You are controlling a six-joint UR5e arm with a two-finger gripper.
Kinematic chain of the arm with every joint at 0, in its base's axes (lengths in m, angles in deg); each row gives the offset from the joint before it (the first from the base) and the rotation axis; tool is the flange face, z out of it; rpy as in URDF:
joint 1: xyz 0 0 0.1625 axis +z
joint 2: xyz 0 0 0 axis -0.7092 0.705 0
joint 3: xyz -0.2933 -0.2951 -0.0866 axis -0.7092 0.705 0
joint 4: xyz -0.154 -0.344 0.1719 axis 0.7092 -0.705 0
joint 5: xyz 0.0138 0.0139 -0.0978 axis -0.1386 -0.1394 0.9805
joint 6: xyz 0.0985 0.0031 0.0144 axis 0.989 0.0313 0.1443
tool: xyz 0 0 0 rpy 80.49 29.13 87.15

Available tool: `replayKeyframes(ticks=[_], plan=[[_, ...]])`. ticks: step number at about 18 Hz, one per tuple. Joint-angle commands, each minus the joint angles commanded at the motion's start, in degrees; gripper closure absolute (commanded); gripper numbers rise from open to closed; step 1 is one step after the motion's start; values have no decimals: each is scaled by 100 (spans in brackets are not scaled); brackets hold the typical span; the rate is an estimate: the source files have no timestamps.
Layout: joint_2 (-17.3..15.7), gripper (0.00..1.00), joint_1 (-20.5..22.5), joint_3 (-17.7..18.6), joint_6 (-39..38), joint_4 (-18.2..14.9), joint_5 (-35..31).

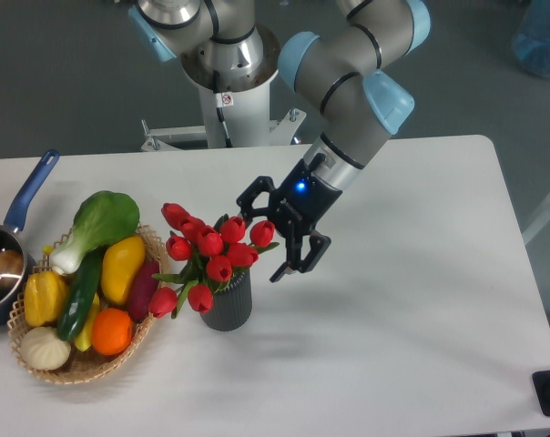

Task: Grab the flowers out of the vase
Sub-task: 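Close the gripper around the tulip stems above the vase rim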

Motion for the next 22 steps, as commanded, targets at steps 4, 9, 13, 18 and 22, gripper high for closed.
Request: replayKeyframes(ticks=[4,9,13,18,22], plan=[[18,0,-35,44,9,9,421],[-79,0,35,141,0,0,844],[-44,21,26,149,18,18,844],[-35,70,17,220,9,18,844],[-62,98,26,237,9,18,835]])
